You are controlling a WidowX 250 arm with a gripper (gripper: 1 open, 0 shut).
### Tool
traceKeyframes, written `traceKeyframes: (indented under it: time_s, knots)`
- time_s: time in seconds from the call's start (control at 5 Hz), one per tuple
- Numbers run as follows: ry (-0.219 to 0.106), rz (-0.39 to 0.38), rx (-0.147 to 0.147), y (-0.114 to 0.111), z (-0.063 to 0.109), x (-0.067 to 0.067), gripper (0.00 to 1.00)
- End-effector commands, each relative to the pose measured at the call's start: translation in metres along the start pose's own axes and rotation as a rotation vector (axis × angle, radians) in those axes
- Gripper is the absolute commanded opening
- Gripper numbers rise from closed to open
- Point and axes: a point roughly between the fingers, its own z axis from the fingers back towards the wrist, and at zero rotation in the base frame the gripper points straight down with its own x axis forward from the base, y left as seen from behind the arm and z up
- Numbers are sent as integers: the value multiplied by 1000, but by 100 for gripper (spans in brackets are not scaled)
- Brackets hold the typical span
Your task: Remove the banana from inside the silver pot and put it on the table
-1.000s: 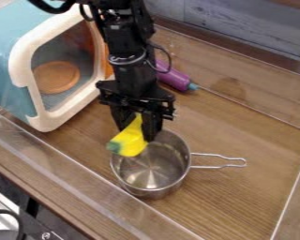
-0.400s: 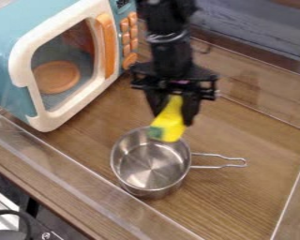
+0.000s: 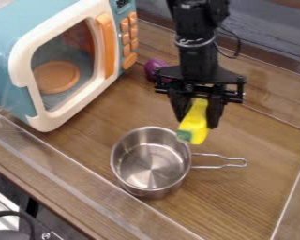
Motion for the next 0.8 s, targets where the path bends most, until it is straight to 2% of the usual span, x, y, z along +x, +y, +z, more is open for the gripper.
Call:
traceKeyframes:
  time_s: [0.0,0.2,0.6]
  knots:
    - [-35,-79,-24,-19,4,5,0]
    - [-29,-151,-33,-31,-2,2,0]
    - [-13,-248,-40,-24,-3,13,0]
